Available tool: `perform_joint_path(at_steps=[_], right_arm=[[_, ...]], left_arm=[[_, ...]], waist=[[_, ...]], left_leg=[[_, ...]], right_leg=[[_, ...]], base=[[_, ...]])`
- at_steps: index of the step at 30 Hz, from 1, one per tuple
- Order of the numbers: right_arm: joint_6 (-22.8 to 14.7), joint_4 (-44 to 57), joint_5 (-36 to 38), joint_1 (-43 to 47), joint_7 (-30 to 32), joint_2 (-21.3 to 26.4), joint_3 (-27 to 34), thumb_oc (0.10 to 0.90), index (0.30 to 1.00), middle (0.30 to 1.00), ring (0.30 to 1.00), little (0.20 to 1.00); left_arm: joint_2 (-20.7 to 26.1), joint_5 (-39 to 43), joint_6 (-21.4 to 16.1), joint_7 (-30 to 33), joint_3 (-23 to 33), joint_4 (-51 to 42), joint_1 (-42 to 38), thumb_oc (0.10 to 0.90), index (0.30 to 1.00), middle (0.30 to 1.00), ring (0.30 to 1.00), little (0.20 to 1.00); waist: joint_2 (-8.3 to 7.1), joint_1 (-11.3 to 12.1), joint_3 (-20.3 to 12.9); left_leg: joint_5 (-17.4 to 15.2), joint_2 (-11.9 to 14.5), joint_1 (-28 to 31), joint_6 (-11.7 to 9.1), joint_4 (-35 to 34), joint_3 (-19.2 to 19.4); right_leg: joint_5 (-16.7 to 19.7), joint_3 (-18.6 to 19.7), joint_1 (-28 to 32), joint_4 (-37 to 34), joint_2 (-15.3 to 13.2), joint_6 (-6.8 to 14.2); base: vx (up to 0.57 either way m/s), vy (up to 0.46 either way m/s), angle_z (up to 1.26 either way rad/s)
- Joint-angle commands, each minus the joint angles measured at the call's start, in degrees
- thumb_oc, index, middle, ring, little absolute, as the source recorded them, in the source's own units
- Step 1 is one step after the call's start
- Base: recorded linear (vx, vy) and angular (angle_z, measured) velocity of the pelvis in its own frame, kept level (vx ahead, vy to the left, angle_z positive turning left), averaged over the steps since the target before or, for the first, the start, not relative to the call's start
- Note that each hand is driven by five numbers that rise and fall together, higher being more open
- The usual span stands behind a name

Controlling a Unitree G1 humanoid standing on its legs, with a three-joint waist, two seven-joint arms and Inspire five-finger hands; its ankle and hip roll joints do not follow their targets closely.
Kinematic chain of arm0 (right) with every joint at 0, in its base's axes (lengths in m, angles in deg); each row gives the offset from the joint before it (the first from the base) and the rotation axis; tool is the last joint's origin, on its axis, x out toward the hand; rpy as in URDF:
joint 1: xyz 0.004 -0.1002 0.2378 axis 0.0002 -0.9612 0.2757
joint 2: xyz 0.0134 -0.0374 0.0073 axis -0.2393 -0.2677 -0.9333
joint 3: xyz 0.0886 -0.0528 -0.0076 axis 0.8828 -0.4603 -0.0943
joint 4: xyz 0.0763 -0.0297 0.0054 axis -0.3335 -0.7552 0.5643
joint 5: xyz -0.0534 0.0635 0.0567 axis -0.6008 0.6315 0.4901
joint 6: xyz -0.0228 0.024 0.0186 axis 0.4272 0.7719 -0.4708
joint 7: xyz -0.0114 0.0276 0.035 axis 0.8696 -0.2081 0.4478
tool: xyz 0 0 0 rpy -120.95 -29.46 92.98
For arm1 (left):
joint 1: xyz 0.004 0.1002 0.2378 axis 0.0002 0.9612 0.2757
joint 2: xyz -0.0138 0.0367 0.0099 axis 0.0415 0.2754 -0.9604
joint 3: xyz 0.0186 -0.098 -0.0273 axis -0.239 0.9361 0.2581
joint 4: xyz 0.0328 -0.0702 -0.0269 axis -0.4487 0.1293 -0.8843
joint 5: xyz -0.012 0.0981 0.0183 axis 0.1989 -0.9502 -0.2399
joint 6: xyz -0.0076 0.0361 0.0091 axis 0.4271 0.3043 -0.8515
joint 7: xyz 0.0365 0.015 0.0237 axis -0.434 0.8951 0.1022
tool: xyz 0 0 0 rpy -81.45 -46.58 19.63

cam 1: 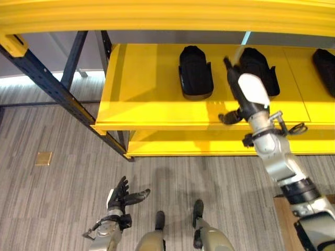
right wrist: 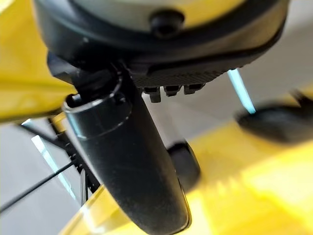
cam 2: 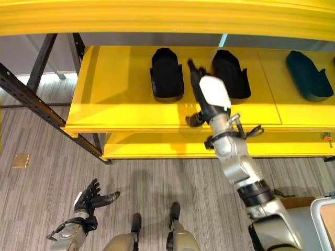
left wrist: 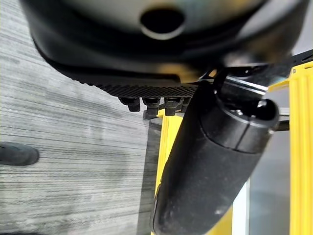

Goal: Move parts from the plastic box to the shelf.

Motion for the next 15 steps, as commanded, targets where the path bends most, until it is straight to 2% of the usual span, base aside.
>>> perform_joint_path(at_steps=[1, 3, 5, 8, 12, 13, 15], right_arm=[[-6.4, 6.3, 7.4, 0.2, 3.2, 0.5, 2.5, 0.900, 1.000, 1.000, 1.000, 1.000], [-8.2, 8.3, 10.0, -5.3, 3.1, -1.5, 3.8, 0.900, 1.000, 1.000, 1.000, 1.000], [-8.5, 9.0, 10.5, -7.7, 2.2, -1.9, 4.4, 0.900, 1.000, 1.000, 1.000, 1.000], [-10.0, 9.3, 16.2, -14.1, 0.4, -4.0, 5.4, 0.900, 1.000, 1.000, 1.000, 1.000], [-11.5, 9.6, 17.1, -16.2, 0.7, -5.3, 5.9, 0.900, 1.000, 1.000, 1.000, 1.000], [-11.6, 9.3, 16.9, -16.0, 0.8, -5.5, 5.3, 0.900, 1.000, 1.000, 1.000, 1.000], [-12.1, 8.8, 16.6, -15.1, 1.0, -6.2, 3.8, 0.900, 1.000, 1.000, 1.000, 1.000]], left_arm=[[1.4, -3.1, -2.2, 0.6, 0.2, -3.7, 1.5, 0.900, 1.000, 1.000, 1.000, 1.000], [1.0, -4.0, -2.3, 0.9, 0.8, -4.2, 1.8, 0.900, 1.000, 1.000, 1.000, 1.000], [0.9, -4.4, -2.3, 0.9, 1.3, -4.3, 2.0, 0.900, 1.000, 1.000, 1.000, 1.000], [1.3, -6.4, -2.8, 0.9, 2.0, -4.9, 2.0, 0.900, 1.000, 1.000, 1.000, 1.000], [1.9, -7.2, -3.8, 1.9, 1.9, -4.7, 0.2, 0.900, 1.000, 1.000, 1.000, 1.000], [2.1, -7.2, -4.2, 2.4, 1.9, -4.9, 0.0, 0.900, 1.000, 1.000, 1.000, 1.000], [2.1, -6.2, -5.0, 3.9, 2.7, -5.7, -0.7, 0.900, 1.000, 1.000, 1.000, 1.000]], waist=[[-0.56, -0.2, -7.7], [-0.66, -0.8, -7.8], [-0.80, -1.0, -7.9], [-1.44, -1.8, -8.1], [-2.04, -2.7, -8.0], [-2.07, -2.9, -7.8], [-1.76, -1.8, -7.0]], left_leg=[[-4.3, 1.7, 2.5, 0.7, -0.4, 1.0], [-4.6, 0.7, 2.9, 1.3, -0.4, 1.4], [-4.7, 0.2, 3.0, 1.6, -0.4, 1.5], [-5.5, -1.9, 3.9, 2.9, -0.4, 2.2], [-6.2, -3.2, 4.9, 3.9, -0.4, 3.5], [-6.3, -3.3, 5.1, 4.1, -0.4, 3.9], [-6.2, -2.8, 5.5, 4.3, -0.4, 6.2]], right_leg=[[-1.2, 0.4, 0.1, 3.3, -9.5, 8.9], [-0.6, 0.7, 0.0, 3.6, -10.4, 9.5], [-0.3, 0.9, -0.2, 3.7, -10.7, 9.8], [1.5, 2.4, -0.8, 4.2, -12.3, 10.9], [4.0, 4.3, -1.8, 4.5, -13.0, 12.0], [4.6, 4.0, -2.2, 4.9, -13.0, 12.2], [4.8, -1.2, -3.8, 7.4, -14.3, 12.3]], base=[[-0.04, 0.118, -0.12], [-0.05, 0.124, -0.15], [-0.04, 0.109, -0.06], [-0.05, 0.152, -0.11], [-0.05, 0.103, -0.22], [-0.07, 0.080, -0.32], [-0.10, 0.070, -0.47]])
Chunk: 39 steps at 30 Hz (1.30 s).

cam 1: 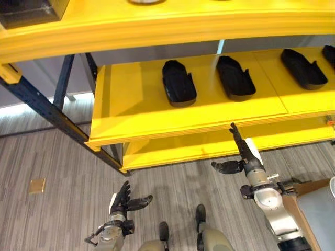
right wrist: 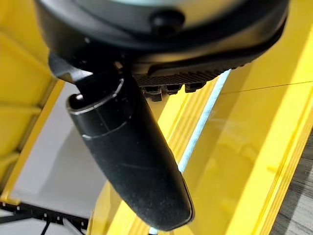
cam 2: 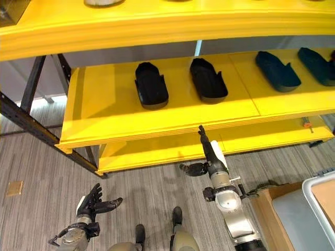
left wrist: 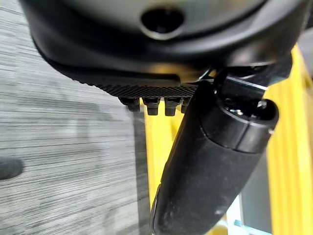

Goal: Move parts from the plastic box to the shelf.

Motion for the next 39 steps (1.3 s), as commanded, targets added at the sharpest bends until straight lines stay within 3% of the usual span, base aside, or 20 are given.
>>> perform_joint_path(at_steps=[1, 2, 3, 4, 6, 8, 10, 12, 14, 23, 25, 26, 29, 30, 32, 33, 34, 36, 38, 39], right_arm=[[-8.6, 4.0, 1.3, 7.8, 2.2, -0.5, -0.7, 0.900, 1.000, 1.000, 1.000, 1.000], [-8.6, 3.5, 1.2, 8.6, 2.3, -0.9, -1.9, 0.900, 1.000, 1.000, 1.000, 1.000], [-8.6, 3.4, 1.2, 8.7, 2.3, -0.9, -1.9, 0.900, 1.000, 1.000, 1.000, 1.000], [-8.7, 3.2, 1.4, 9.1, 1.9, -1.2, -3.2, 0.900, 1.000, 1.000, 1.000, 1.000], [-8.6, 3.1, 1.3, 9.4, 1.7, -1.2, -3.5, 0.900, 1.000, 1.000, 1.000, 1.000], [-8.4, 2.9, 1.7, 10.2, 1.8, -1.3, -4.4, 0.900, 1.000, 1.000, 1.000, 1.000], [-8.2, 0.6, 2.4, 11.7, 2.0, -1.7, -5.6, 0.900, 1.000, 1.000, 1.000, 1.000], [-7.8, -0.4, 2.5, 11.1, 2.1, -1.3, -5.0, 0.900, 1.000, 1.000, 1.000, 1.000], [-7.8, 0.3, 2.6, 10.0, 2.0, -0.5, -3.9, 0.900, 1.000, 1.000, 1.000, 1.000], [-8.7, 0.4, 5.0, 1.2, 2.0, 0.6, 1.7, 0.900, 1.000, 1.000, 1.000, 1.000], [-9.0, 0.0, 5.1, -0.4, 2.8, 0.9, 2.8, 0.900, 1.000, 1.000, 1.000, 1.000], [-9.2, 0.0, 4.9, -1.7, 3.5, 1.2, 3.5, 0.900, 1.000, 1.000, 1.000, 1.000], [-9.4, 1.0, 5.1, -3.1, 3.8, 1.5, 4.8, 0.900, 1.000, 1.000, 1.000, 1.000], [-9.6, 1.1, 5.4, -3.6, 3.8, 1.5, 5.2, 0.900, 1.000, 1.000, 1.000, 1.000], [-9.5, 1.3, 5.4, -3.9, 3.8, 1.6, 5.4, 0.900, 1.000, 1.000, 1.000, 1.000], [-9.6, 1.3, 5.5, -3.5, 3.7, 1.4, 4.7, 0.900, 1.000, 1.000, 1.000, 1.000], [-9.7, 1.1, 5.7, -3.2, 3.5, 1.5, 4.3, 0.900, 1.000, 1.000, 1.000, 1.000], [-9.7, 0.8, 6.0, -3.1, 3.2, 1.4, 4.2, 0.900, 1.000, 1.000, 1.000, 1.000], [-10.0, 0.4, 6.4, -3.0, 2.7, 1.4, 4.0, 0.900, 1.000, 1.000, 1.000, 1.000], [-10.2, -0.2, 6.4, -2.6, 2.9, 1.2, 3.5, 0.900, 1.000, 1.000, 1.000, 1.000]], left_arm=[[3.2, -0.4, -5.9, 3.3, 2.4, -4.7, -1.3, 0.900, 1.000, 1.000, 1.000, 1.000], [3.1, 0.0, -6.1, 3.8, 2.8, -4.8, -1.8, 0.900, 1.000, 1.000, 1.000, 1.000], [3.1, 0.0, -6.1, 3.8, 2.8, -4.8, -1.8, 0.900, 1.000, 1.000, 1.000, 1.000], [2.6, 0.8, -6.4, 3.7, 2.5, -5.3, -1.8, 0.900, 1.000, 1.000, 1.000, 1.000], [2.9, 1.0, -6.7, 3.9, 1.9, -4.7, -2.7, 0.900, 1.000, 1.000, 1.000, 1.000], [2.9, 2.6, -7.0, 4.0, 1.7, -5.5, -2.8, 0.900, 1.000, 1.000, 1.000, 1.000], [3.0, 3.3, -7.0, 3.7, 2.2, -6.0, -2.5, 0.900, 1.000, 1.000, 1.000, 1.000], [2.5, 3.5, -7.2, 3.2, 2.0, -4.9, -2.5, 0.900, 1.000, 1.000, 1.000, 1.000], [2.3, 4.1, -7.4, 3.4, 2.3, -4.5, -2.9, 0.900, 1.000, 1.000, 1.000, 1.000], [1.7, 3.9, -7.5, 1.2, 0.0, -5.4, -4.1, 0.900, 1.000, 1.000, 1.000, 1.000], [1.3, 4.6, -7.6, 0.9, -0.7, -5.8, -4.7, 0.900, 1.000, 1.000, 1.000, 1.000], [0.5, 6.1, -7.7, 0.8, -1.7, -5.6, -5.5, 0.900, 1.000, 1.000, 1.000, 1.000], [0.3, 6.2, -7.7, 0.6, -2.4, -6.0, -6.6, 0.900, 1.000, 1.000, 1.000, 1.000], [0.2, 6.4, -7.8, 0.6, -2.7, -6.3, -6.9, 0.900, 1.000, 1.000, 1.000, 1.000], [0.1, 6.7, -7.9, 0.8, -2.9, -6.6, -7.0, 0.900, 1.000, 1.000, 1.000, 1.000], [-0.3, 7.2, -8.1, 1.5, -3.3, -7.9, -7.3, 0.900, 1.000, 1.000, 1.000, 1.000], [-0.5, 7.7, -8.3, 1.7, -3.1, -8.4, -7.0, 0.900, 1.000, 1.000, 1.000, 1.000], [-0.5, 7.5, -8.4, 1.8, -2.8, -8.7, -6.5, 0.900, 1.000, 1.000, 1.000, 1.000], [-0.7, 7.1, -8.7, 1.5, -3.0, -9.2, -6.0, 0.900, 1.000, 1.000, 1.000, 1.000], [-0.8, 6.7, -8.8, 1.9, -2.9, -9.3, -6.0, 0.900, 1.000, 1.000, 1.000, 1.000]], waist=[[-0.36, 3.2, -3.9], [0.03, 4.4, -3.6], [0.11, 4.2, -3.4], [0.32, 4.3, -3.5], [-0.13, 4.1, -3.8], [-0.09, 4.8, -4.2], [-0.97, 7.1, -5.0], [-2.44, 6.6, -6.6], [-2.47, 5.7, -7.3], [0.03, -0.2, -8.5], [0.92, -1.9, -8.1], [1.08, -2.2, -7.3], [0.24, -2.5, -6.1], [-0.11, -2.9, -6.1], [-0.66, -2.9, -5.8], [-1.80, -0.8, -5.2], [-2.60, -0.2, -5.2], [-3.10, 0.2, -5.2], [-3.28, 0.9, -4.9], [-2.94, 1.9, -4.2]], left_leg=[[-5.7, 1.9, 2.2, 1.1, -0.5, 1.3], [-5.5, 2.6, 2.2, 0.9, -0.5, 3.4], [-5.5, 2.7, 2.4, 0.8, -0.5, 3.2], [-5.3, 3.6, 2.3, 0.6, -0.2, 4.6], [-4.8, 3.8, 1.5, 0.8, 0.4, 5.0], [-5.1, 4.3, 0.8, 0.9, 1.2, 6.4], [-5.7, 4.5, 0.8, 0.2, 1.9, 9.3], [-5.1, 6.1, 0.7, -1.1, 2.1, 11.0], [-4.6, 7.7, 1.2, -2.0, 2.3, 11.8], [0.7, 17.9, 2.8, -8.1, 3.4, 16.0], [3.5, 21.4, 2.4, -10.3, 7.7, 15.8], [6.7, 23.8, 0.6, -11.3, 14.0, 14.6], [8.9, 24.9, -2.3, -10.2, 21.0, 14.1], [7.4, 24.3, -2.6, -10.8, 23.8, 13.3], [8.1, 23.5, -3.8, -9.5, 25.1, 13.6], [3.8, 14.9, -8.9, -6.5, 23.4, 5.6], [2.1, 12.1, -11.4, -5.3, 22.1, 2.5], [1.6, 11.8, -12.2, -5.0, 19.5, 1.2], [3.6, 11.1, -14.8, -5.4, 14.8, -1.6], [6.1, 9.2, -16.2, -5.6, 11.8, -5.1]], right_leg=[[4.1, -10.5, -3.3, 7.9, -12.3, 9.0], [3.4, -17.3, -2.6, 9.2, -14.8, 8.9], [3.2, -17.6, -2.3, 9.2, -14.8, 8.9], [3.2, -19.1, -1.2, 11.3, -16.9, 8.5], [2.0, -14.4, -0.7, 13.4, -16.2, 7.9], [0.8, -14.2, -0.2, 14.5, -16.5, 7.7], [1.7, -20.8, 3.7, 11.5, -18.6, 8.7], [2.1, -19.2, 5.2, 8.2, -16.4, 9.1], [1.7, -18.5, 4.8, 7.5, -15.2, 8.8], [-6.3, -16.3, 5.0, 5.6, -5.2, 4.4], [-9.2, -13.8, 5.5, 5.3, -1.3, 2.8], [-10.7, -13.2, 7.2, 4.4, 1.6, 0.3], [-10.5, -13.7, 8.0, 3.7, 3.0, -2.0], [-11.8, -12.9, 9.1, 3.2, 3.6, -2.0], [-11.1, -13.2, 9.0, 2.8, 3.6, -2.7], [-10.8, -9.8, 9.4, 2.1, 3.4, -2.4], [-10.4, -8.3, 9.6, 1.8, 3.1, -1.9], [-10.3, -7.1, 10.0, 1.5, 3.3, -1.6], [-10.1, -5.1, 11.0, 0.9, 3.8, -1.4], [-10.1, -3.8, 11.9, 0.4, 4.5, -1.4]], base=[[-0.14, 0.057, -0.85], [-0.10, 0.040, -1.26], [-0.12, -0.012, -1.46], [-0.08, -0.054, -1.01], [-0.09, -0.072, -0.29], [-0.06, -0.064, -0.11], [0.00, -0.173, -0.57], [0.08, -0.300, -1.25], [0.11, -0.201, -0.40], [0.07, -0.236, -0.36], [0.17, -0.382, -0.64], [0.16, -0.379, -0.58], [0.02, -0.257, -0.41], [0.07, -0.199, -0.35], [0.03, -0.084, -0.26], [0.09, -0.002, -0.20], [0.15, -0.018, -0.28], [0.11, -0.006, -0.84], [0.16, 0.018, -0.85], [0.25, 0.038, -0.70]])
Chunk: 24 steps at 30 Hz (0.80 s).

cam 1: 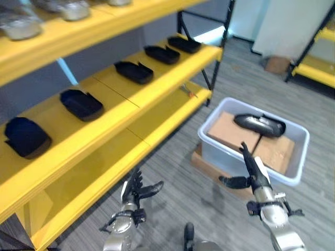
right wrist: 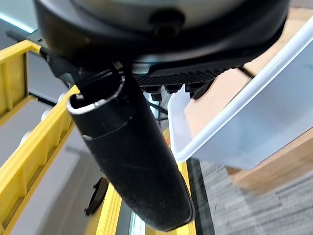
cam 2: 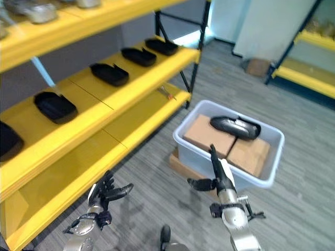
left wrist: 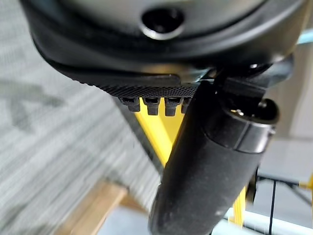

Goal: Move parts from the plastic box to the shelf.

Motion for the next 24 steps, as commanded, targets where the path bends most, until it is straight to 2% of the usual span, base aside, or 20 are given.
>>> perform_joint_path(at_steps=[1, 2, 3, 8, 9, 10, 11, 12, 17, 18, 19, 20, 21, 22, 23, 24], right_arm=[[-6.9, 4.2, 2.0, 6.3, 0.8, 0.9, 0.0, 0.900, 1.000, 1.000, 1.000, 1.000], [-6.9, 3.9, 2.1, 6.9, 0.6, 1.0, -0.5, 0.900, 1.000, 1.000, 1.000, 1.000], [-6.7, 3.7, 2.3, 7.4, -0.1, 0.8, -1.2, 0.900, 1.000, 1.000, 1.000, 1.000], [-6.3, 3.0, 3.0, 7.9, -1.4, 0.4, -2.0, 0.900, 1.000, 1.000, 1.000, 1.000], [-6.1, 3.6, 3.4, 7.3, -1.8, 0.1, -1.7, 0.900, 1.000, 1.000, 1.000, 1.000], [-5.9, 3.7, 3.5, 7.4, -1.9, -0.1, -1.7, 0.900, 1.000, 1.000, 1.000, 1.000], [-5.5, 3.5, 2.9, 8.6, -1.9, -0.5, -2.5, 0.900, 1.000, 1.000, 1.000, 1.000], [-5.5, 3.5, 2.9, 8.6, -1.9, -0.6, -2.5, 0.900, 1.000, 1.000, 1.000, 1.000], [-4.9, 3.1, 2.1, 10.3, -2.2, -1.1, -4.0, 0.900, 1.000, 1.000, 1.000, 1.000], [-4.9, 3.1, 2.1, 10.3, -2.2, -1.1, -4.0, 0.900, 1.000, 1.000, 1.000, 1.000], [-4.8, 3.0, 1.6, 10.5, -2.9, -1.5, -4.7, 0.900, 1.000, 1.000, 1.000, 1.000], [-4.7, 3.2, 1.3, 10.6, -3.2, -1.7, -5.0, 0.900, 1.000, 1.000, 1.000, 1.000], [-4.7, 3.2, 1.2, 10.6, -3.3, -1.7, -5.0, 0.900, 1.000, 1.000, 1.000, 1.000], [-4.8, 3.5, 0.9, 10.5, -3.9, -1.9, -5.5, 0.900, 1.000, 1.000, 1.000, 1.000], [-4.8, 3.8, 1.0, 10.3, -4.1, -2.0, -5.7, 0.900, 1.000, 1.000, 1.000, 1.000], [-4.8, 3.8, 1.0, 10.3, -4.1, -2.0, -5.7, 0.900, 1.000, 1.000, 1.000, 1.000]], left_arm=[[2.9, 0.2, -5.9, 0.9, 3.0, -6.1, -2.5, 0.900, 1.000, 1.000, 1.000, 1.000], [3.0, 0.2, -6.2, 0.9, 3.2, -6.1, -2.2, 0.900, 1.000, 1.000, 1.000, 1.000], [2.9, 0.4, -6.2, 0.7, 3.4, -6.2, -1.9, 0.900, 1.000, 1.000, 1.000, 1.000], [2.8, 0.7, -6.5, 0.2, 3.1, -5.8, -1.9, 0.900, 1.000, 1.000, 1.000, 1.000], [3.1, 1.0, -6.4, 0.0, 2.7, -5.8, -1.9, 0.900, 1.000, 1.000, 1.000, 1.000], [3.3, 0.9, -6.3, -0.1, 2.7, -5.5, -2.1, 0.900, 1.000, 1.000, 1.000, 1.000], [3.7, 1.3, -6.3, 0.3, 2.6, -5.5, -2.5, 0.900, 1.000, 1.000, 1.000, 1.000], [3.7, 1.3, -6.3, 0.3, 2.7, -5.5, -2.5, 0.900, 1.000, 1.000, 1.000, 1.000], [4.6, 1.5, -6.1, 1.1, 3.3, -5.8, -2.3, 0.900, 1.000, 1.000, 1.000, 1.000], [4.6, 1.5, -6.1, 1.1, 3.3, -5.8, -2.3, 0.900, 1.000, 1.000, 1.000, 1.000], [4.9, 1.2, -5.9, 1.2, 3.5, -5.9, -2.3, 0.900, 1.000, 1.000, 1.000, 1.000], [5.1, 1.0, -5.8, 1.3, 3.5, -6.0, -2.4, 0.900, 1.000, 1.000, 1.000, 1.000], [5.1, 1.0, -5.8, 1.3, 3.5, -6.0, -2.5, 0.900, 1.000, 1.000, 1.000, 1.000], [5.4, 0.6, -5.5, 1.2, 3.7, -5.9, -2.5, 0.900, 1.000, 1.000, 1.000, 1.000], [5.7, 0.4, -5.7, 1.2, 3.6, -6.3, -2.3, 0.900, 1.000, 1.000, 1.000, 1.000], [5.7, 0.4, -5.6, 1.2, 3.6, -6.3, -2.2, 0.900, 1.000, 1.000, 1.000, 1.000]], waist=[[2.15, 4.2, 2.9], [2.46, 4.7, 3.3], [2.65, 4.5, 3.0], [3.19, 4.7, 1.8], [3.14, 4.3, 0.8], [3.06, 4.0, 0.4], [2.85, 3.7, -0.3], [2.77, 4.0, -0.3], [2.47, 4.1, -1.4], [2.47, 4.1, -1.4], [2.71, 4.1, -1.3], [2.78, 4.1, -1.0], [2.75, 4.2, -1.1], [3.07, 3.9, -0.5], [3.28, 3.4, 0.2], [3.26, 3.4, 0.2]], left_leg=[[11.6, -4.4, -9.5, 1.2, -2.6, -10.8], [11.9, -5.1, -9.6, 1.1, -2.9, -12.7], [10.7, -5.3, -8.6, 1.8, -3.0, -14.0], [9.9, -5.3, -4.7, 2.6, -5.1, -14.0], [9.4, -5.3, -3.4, 3.0, -5.7, -11.6], [9.1, -5.5, -2.9, 3.3, -6.0, -10.9], [7.9, -6.4, -2.4, 4.7, -5.8, -9.7], [7.8, -6.4, -2.4, 4.8, -5.7, -9.4], [3.8, -7.9, -1.8, 7.7, -3.1, -5.6], [3.8, -7.9, -1.8, 7.7, -3.1, -5.6], [2.3, -8.4, -1.4, 8.7, -2.1, -4.9], [1.6, -8.7, -1.0, 9.3, -1.7, -4.6], [1.5, -8.7, -1.2, 9.3, -1.5, -4.4], [0.8, -9.0, 0.2, 10.1, -1.6, -4.2], [0.5, -9.0, 1.4, 10.4, -1.7, -4.2], [0.5, -9.0, 1.4, 10.4, -1.8, -4.1]], right_leg=[[-5.8, 6.3, 8.7, 0.8, 1.2, 7.1], [-5.9, 7.9, 8.7, 1.1, 1.7, 7.0], [-6.4, 9.5, 8.6, 1.2, 2.2, 6.9], [-7.4, 12.8, 9.5, 1.5, 1.5, 7.4], [-8.1, 13.4, 9.9, 2.0, 0.5, 7.4], [-8.5, 13.6, 10.0, 2.3, 0.0, 7.6], [-8.8, 15.0, 9.7, 3.0, -0.7, 8.3], [-8.8, 15.2, 9.6, 3.1, -0.8, 8.4], [-9.6, 18.1, 8.2, 6.6, -2.7, 10.3], [-9.6, 18.1, 8.2, 6.6, -2.7, 10.3], [-9.7, 18.1, 6.6, 11.1, -3.1, 11.4], [-8.5, 18.3, 4.9, 15.0, -2.9, 12.5], [-8.7, 18.5, 4.5, 15.5, -2.9, 12.5], [-4.8, 18.1, 0.9, 22.4, -2.6, 14.6], [-1.6, 18.2, -1.2, 26.0, -2.0, 15.8], [-1.7, 18.3, -1.5, 26.4, -2.0, 15.8]], base=[[0.24, 0.052, -1.02], [0.19, 0.072, -1.54], [0.10, 0.074, -1.72], [0.16, 0.142, -1.36], [0.20, 0.147, -0.41], [0.32, 0.243, -0.27], [0.18, 0.151, -0.39], [0.19, 0.150, -0.43], [0.15, 0.117, -0.46], [0.16, 0.123, -0.37], [0.14, 0.098, -0.08], [0.14, 0.098, -0.08], [0.11, 0.060, -0.17], [0.12, 0.045, -0.23], [0.12, 0.043, -0.31], [0.13, 0.058, -0.35]])
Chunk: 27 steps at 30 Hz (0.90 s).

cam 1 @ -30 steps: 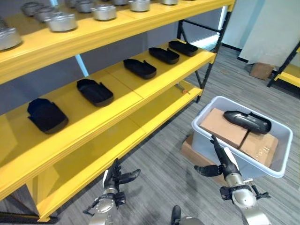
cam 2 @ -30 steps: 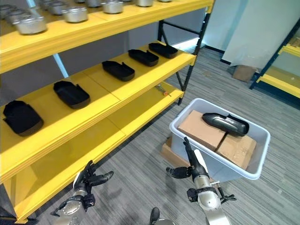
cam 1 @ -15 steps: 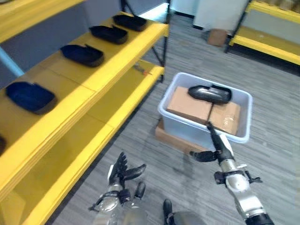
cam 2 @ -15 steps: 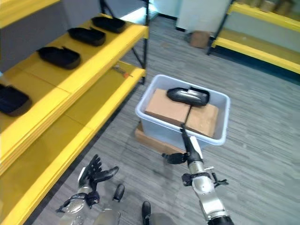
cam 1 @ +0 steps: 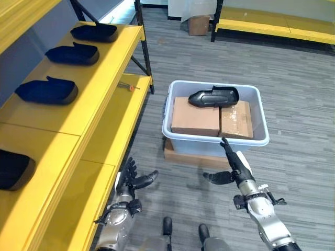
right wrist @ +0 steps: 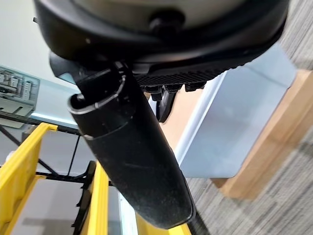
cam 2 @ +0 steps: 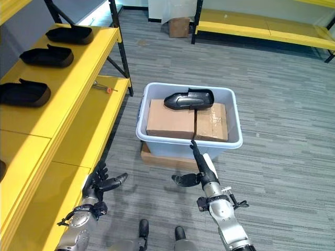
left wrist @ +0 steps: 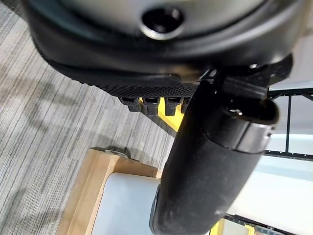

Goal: Move parts from the plastic box to the shelf.

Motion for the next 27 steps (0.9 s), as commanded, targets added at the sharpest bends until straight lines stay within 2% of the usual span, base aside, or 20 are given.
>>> perform_joint_path(at_steps=[1, 2, 3, 4, 5, 6, 7, 8, 9, 10, 12, 13, 14, 15, 17, 21, 23, 24, 25, 27], right_arm=[[-4.6, 5.8, -0.8, 2.8, -0.2, -0.5, 0.9, 0.900, 1.000, 1.000, 1.000, 1.000], [-4.7, 5.9, -0.9, 3.6, 0.0, -0.8, 0.6, 0.900, 1.000, 1.000, 1.000, 1.000], [-4.8, 5.8, -0.9, 3.6, 0.0, -0.8, 0.6, 0.900, 1.000, 1.000, 1.000, 1.000], [-4.9, 5.7, -0.8, 3.7, 0.3, -0.8, 0.7, 0.900, 1.000, 1.000, 1.000, 1.000], [-4.9, 5.6, -1.0, 3.8, 0.4, -0.8, 0.9, 0.900, 1.000, 1.000, 1.000, 1.000], [-4.7, 6.0, -1.3, 3.5, 0.3, -0.7, 0.8, 0.900, 1.000, 1.000, 1.000, 1.000], [-4.7, 6.2, -1.7, 3.4, 0.3, -0.6, 0.8, 0.900, 1.000, 1.000, 1.000, 1.000], [-4.4, 6.5, -2.1, 2.8, 0.1, -0.4, 1.0, 0.900, 1.000, 1.000, 1.000, 1.000], [-4.5, 6.9, -2.3, 1.5, -0.3, 0.0, 1.4, 0.900, 1.000, 1.000, 1.000, 1.000], [-4.7, 6.7, -2.4, 1.7, -0.3, 0.3, 1.7, 0.900, 1.000, 1.000, 1.000, 1.000], [-4.6, 7.0, -2.2, 1.1, 0.1, 1.2, 2.9, 0.900, 1.000, 1.000, 1.000, 1.000], [-4.9, 7.2, -1.7, 0.7, 0.3, 1.9, 3.5, 0.900, 1.000, 1.000, 1.000, 1.000], [-4.9, 7.2, -1.7, 0.6, 0.3, 1.9, 3.5, 0.900, 1.000, 1.000, 1.000, 1.000], [-5.2, 6.9, -1.2, 0.8, 0.5, 2.3, 3.7, 0.900, 1.000, 1.000, 1.000, 1.000], [-5.1, 6.6, -0.7, 0.7, 1.0, 2.9, 4.0, 0.900, 1.000, 1.000, 1.000, 1.000], [-5.5, 6.9, -0.1, 0.0, 1.3, 4.2, 4.7, 0.900, 1.000, 1.000, 1.000, 1.000], [-5.6, 7.8, 0.4, -0.5, 1.4, 5.2, 5.8, 0.900, 1.000, 1.000, 1.000, 1.000], [-5.7, 8.1, 0.3, -0.6, 1.7, 5.5, 6.1, 0.900, 1.000, 1.000, 1.000, 1.000], [-5.6, 8.3, 0.2, -0.5, 2.0, 5.5, 6.3, 0.900, 1.000, 1.000, 1.000, 1.000], [-5.9, 8.6, 0.3, 0.5, 3.0, 5.6, 6.8, 0.900, 1.000, 1.000, 1.000, 1.000]], left_arm=[[3.0, -1.6, -4.3, -0.4, 0.9, -3.8, -0.4, 0.900, 1.000, 1.000, 1.000, 1.000], [2.8, -0.9, -4.5, -0.9, 1.5, -4.0, 0.1, 0.900, 1.000, 1.000, 1.000, 1.000], [2.7, -0.8, -4.5, -0.9, 1.6, -4.0, 0.2, 0.900, 1.000, 1.000, 1.000, 1.000], [2.4, -0.3, -4.6, -1.0, 1.7, -3.6, 0.3, 0.900, 1.000, 1.000, 1.000, 1.000], [2.1, -0.2, -4.7, -1.1, 2.0, -2.9, 0.3, 0.900, 1.000, 1.000, 1.000, 1.000], [2.2, -0.5, -4.7, -1.2, 2.0, -2.8, 0.8, 0.900, 1.000, 1.000, 1.000, 1.000], [2.2, -0.9, -4.5, -1.3, 2.2, -2.6, 1.1, 0.900, 1.000, 1.000, 1.000, 1.000], [2.1, -1.1, -4.5, -1.7, 2.1, -2.8, 1.8, 0.900, 1.000, 1.000, 1.000, 1.000], [1.8, -1.3, -4.5, -2.1, 2.3, -2.8, 2.4, 0.900, 1.000, 1.000, 1.000, 1.000], [1.1, -1.3, -4.5, -2.7, 1.8, -2.4, 2.1, 0.900, 1.000, 1.000, 1.000, 1.000], [0.5, -0.1, -4.6, -3.0, 1.3, -1.9, 1.6, 0.900, 1.000, 1.000, 1.000, 1.000], [0.2, 0.4, -4.6, -2.9, 0.9, -1.9, 1.4, 0.900, 1.000, 1.000, 1.000, 1.000], [0.1, 0.4, -4.6, -2.9, 0.9, -1.9, 1.4, 0.900, 1.000, 1.000, 1.000, 1.000], [0.0, 0.4, -4.5, -2.9, 0.4, -1.8, 1.0, 0.900, 1.000, 1.000, 1.000, 1.000], [0.1, 0.5, -4.4, -3.2, 0.1, -1.7, 0.6, 0.900, 1.000, 1.000, 1.000, 1.000], [-0.2, 1.7, -4.4, -3.2, 0.1, -1.7, 0.9, 0.900, 1.000, 1.000, 1.000, 1.000], [0.1, 1.6, -4.2, -3.5, 0.4, -2.0, 1.8, 0.900, 1.000, 1.000, 1.000, 1.000], [0.3, 1.5, -4.0, -3.5, 0.5, -2.4, 2.3, 0.900, 1.000, 1.000, 1.000, 1.000], [0.5, 1.6, -3.9, -3.6, 0.6, -2.8, 2.4, 0.900, 1.000, 1.000, 1.000, 1.000], [1.0, 1.6, -3.9, -3.5, 0.7, -3.1, 2.4, 0.900, 1.000, 1.000, 1.000, 1.000]], waist=[[-1.38, -0.3, -3.3], [-0.53, -1.1, -2.7], [-0.27, -1.3, -2.6], [-0.43, -1.7, -2.2], [-0.58, -2.6, -1.7], [-0.23, -2.9, -1.5], [-0.71, -3.3, -1.5], [-0.84, -3.5, -1.6], [-1.22, -3.2, -2.2], [-2.24, -3.5, -3.3], [-1.88, -4.0, -4.3], [-1.51, -4.5, -4.9], [-1.44, -4.5, -4.9], [-1.16, -4.8, -5.2], [-0.99, -5.0, -5.1], [-1.19, -4.6, -4.1], [-2.84, -2.9, -1.2], [-3.26, -2.5, -0.3], [-3.52, -2.1, 0.2], [-4.46, -1.1, 1.4]], left_leg=[[-4.7, 0.7, -1.0, 0.6, 4.9, -2.8], [-6.4, 1.1, 2.6, -0.3, 2.8, -1.9], [-6.6, 1.3, 3.0, -0.3, 2.6, -2.1], [-7.0, 1.2, 3.9, -0.9, 2.1, -2.0], [-7.9, 1.5, 5.8, -1.6, 1.3, -2.2], [-8.5, 2.2, 7.3, -2.0, 0.7, -2.2], [-9.2, 2.3, 8.6, -2.5, 0.3, -2.0], [-9.7, 2.6, 9.8, -2.8, -0.2, -2.1], [-10.2, 2.6, 10.2, -3.2, -0.1, -2.5], [-11.0, 3.5, 11.3, -3.9, -0.1, -2.4], [-11.1, 5.8, 11.9, -4.7, 0.4, -3.4], [-10.1, 8.0, 11.8, -5.6, 1.4, -4.0], [-10.2, 8.1, 11.7, -5.6, 1.4, -4.1], [-9.2, 9.5, 11.1, -6.2, 2.8, -4.3], [-8.0, 10.6, 9.7, -7.0, 5.8, -4.1], [-3.7, 10.8, 6.2, -8.7, 15.6, -4.6], [1.4, 7.3, -2.0, -9.3, 32.0, -7.2], [2.7, 7.5, -3.7, -9.4, 33.3, -7.1], [2.6, 8.3, -5.7, -8.9, 31.3, -6.5], [-0.4, 9.5, -8.6, -7.9, 24.4, -6.1]], right_leg=[[12.7, -4.0, -0.8, 8.1, -0.5, 2.0], [11.4, -9.8, -6.4, -2.4, -4.9, 0.1], [11.4, -10.1, -5.8, -2.9, -4.7, 0.1], [12.8, -10.7, -7.0, -7.9, -6.1, 0.2], [15.9, -11.0, -9.4, -14.1, -7.8, 0.8], [17.5, -12.4, -8.5, -18.0, -8.3, 1.4], [18.6, -13.3, -9.4, -21.0, -8.6, 2.0], [19.7, -14.1, -8.7, -21.8, -8.6, 2.5], [18.6, -15.9, -7.0, -21.6, -8.8, 2.2], [20.4, -16.9, -6.2, -20.7, -8.2, 1.7], [19.3, -17.9, -5.8, -19.2, -6.7, 0.6], [18.1, -18.3, -5.4, -18.2, -5.4, -0.2], [18.0, -18.4, -5.4, -18.2, -5.3, -0.2], [16.9, -19.0, -5.6, -17.5, -4.4, -0.9], [15.7, -19.5, -5.2, -17.1, -3.6, -1.7], [12.9, -20.6, -3.4, -16.3, -1.9, -4.2], [10.7, -20.0, -0.6, -15.8, -1.5, -6.7], [10.4, -20.1, 0.0, -16.0, -1.7, -7.0], [10.1, -20.4, 0.5, -16.3, -2.0, -6.8], [10.0, -19.8, 1.8, -17.6, -2.7, -5.6]], base=[[0.30, 0.038, -0.12], [0.32, 0.041, -0.14], [0.33, -0.058, -0.25], [0.24, -0.111, -0.53], [0.33, -0.139, -0.48], [0.36, -0.144, -0.20], [0.34, -0.137, -0.04], [0.30, -0.158, -0.02], [0.40, -0.263, 0.22], [0.40, -0.290, 0.35], [0.36, -0.307, 0.58], [0.22, -0.222, 0.52], [0.22, -0.254, 0.37], [0.13, -0.173, 0.00], [0.14, -0.190, -0.09], [0.16, -0.185, 0.08], [0.16, -0.248, 0.07], [0.10, -0.151, 0.00], [0.10, -0.049, 0.01], [0.12, 0.029, 0.29]])
